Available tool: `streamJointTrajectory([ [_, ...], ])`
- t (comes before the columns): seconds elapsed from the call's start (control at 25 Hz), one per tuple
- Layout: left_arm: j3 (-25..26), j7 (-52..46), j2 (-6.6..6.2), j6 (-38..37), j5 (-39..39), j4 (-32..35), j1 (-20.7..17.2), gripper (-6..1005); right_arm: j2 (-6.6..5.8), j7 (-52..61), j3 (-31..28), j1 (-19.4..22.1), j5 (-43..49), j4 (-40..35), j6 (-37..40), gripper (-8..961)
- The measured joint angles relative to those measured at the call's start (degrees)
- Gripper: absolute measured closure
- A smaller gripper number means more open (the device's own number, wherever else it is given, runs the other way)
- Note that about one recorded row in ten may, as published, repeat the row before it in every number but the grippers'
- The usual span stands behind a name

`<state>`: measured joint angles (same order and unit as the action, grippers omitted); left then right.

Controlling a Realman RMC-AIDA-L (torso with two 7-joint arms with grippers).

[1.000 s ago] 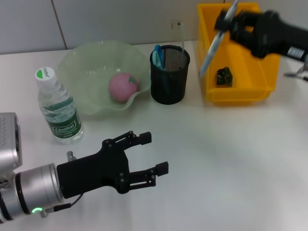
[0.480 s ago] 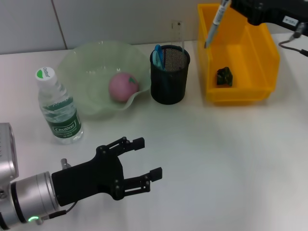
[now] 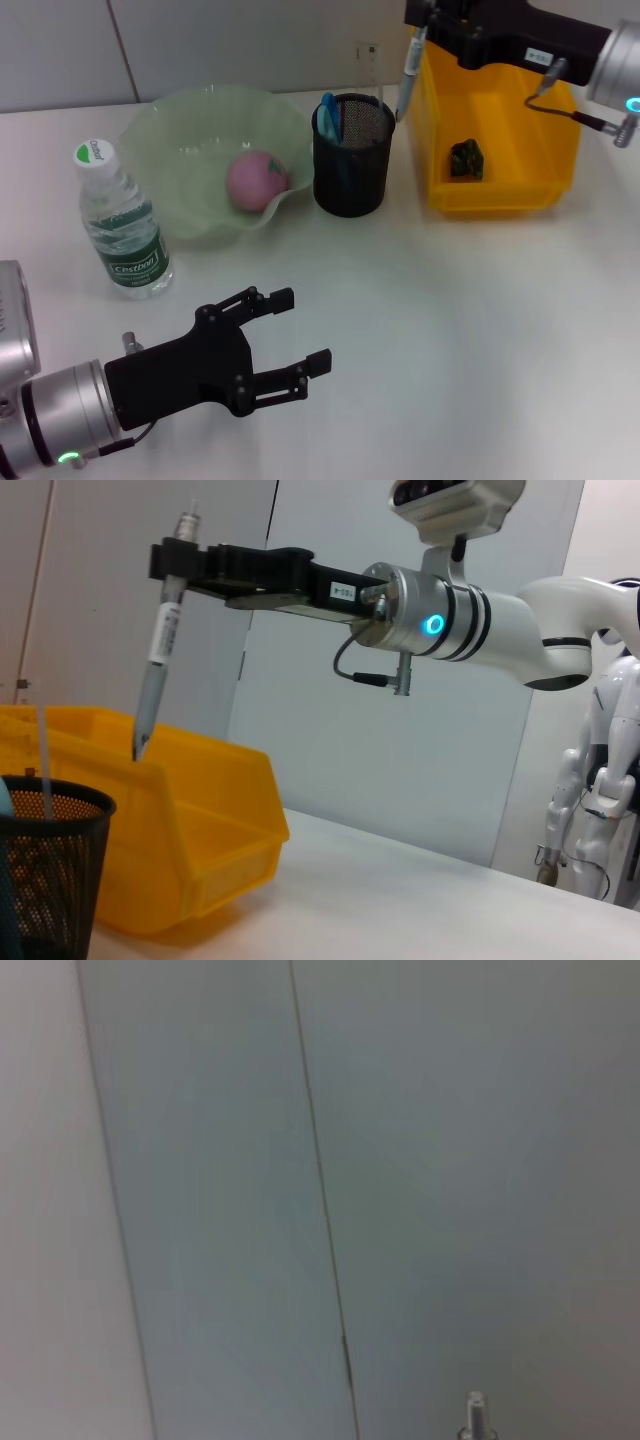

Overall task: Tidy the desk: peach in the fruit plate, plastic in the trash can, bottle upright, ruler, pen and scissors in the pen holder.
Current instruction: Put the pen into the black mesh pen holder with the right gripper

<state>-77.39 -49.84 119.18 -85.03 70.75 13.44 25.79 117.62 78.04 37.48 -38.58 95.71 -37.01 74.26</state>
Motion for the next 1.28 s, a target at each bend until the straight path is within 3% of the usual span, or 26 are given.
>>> streamJointTrajectory([
  [0.56,-0.04,0.1,-0.15,0.76,0.24,0.17,-0.22,136,1.42,-4.96,0.58,-4.94,-0.43,7.67,-9.85,731],
  [1.28,-0.04,-0.16,-0.18,0.73,0.27,0.23,-0.18,137,1.63,-8.23,2.78,-6.34,-1.33,11.86,-14.78,655],
])
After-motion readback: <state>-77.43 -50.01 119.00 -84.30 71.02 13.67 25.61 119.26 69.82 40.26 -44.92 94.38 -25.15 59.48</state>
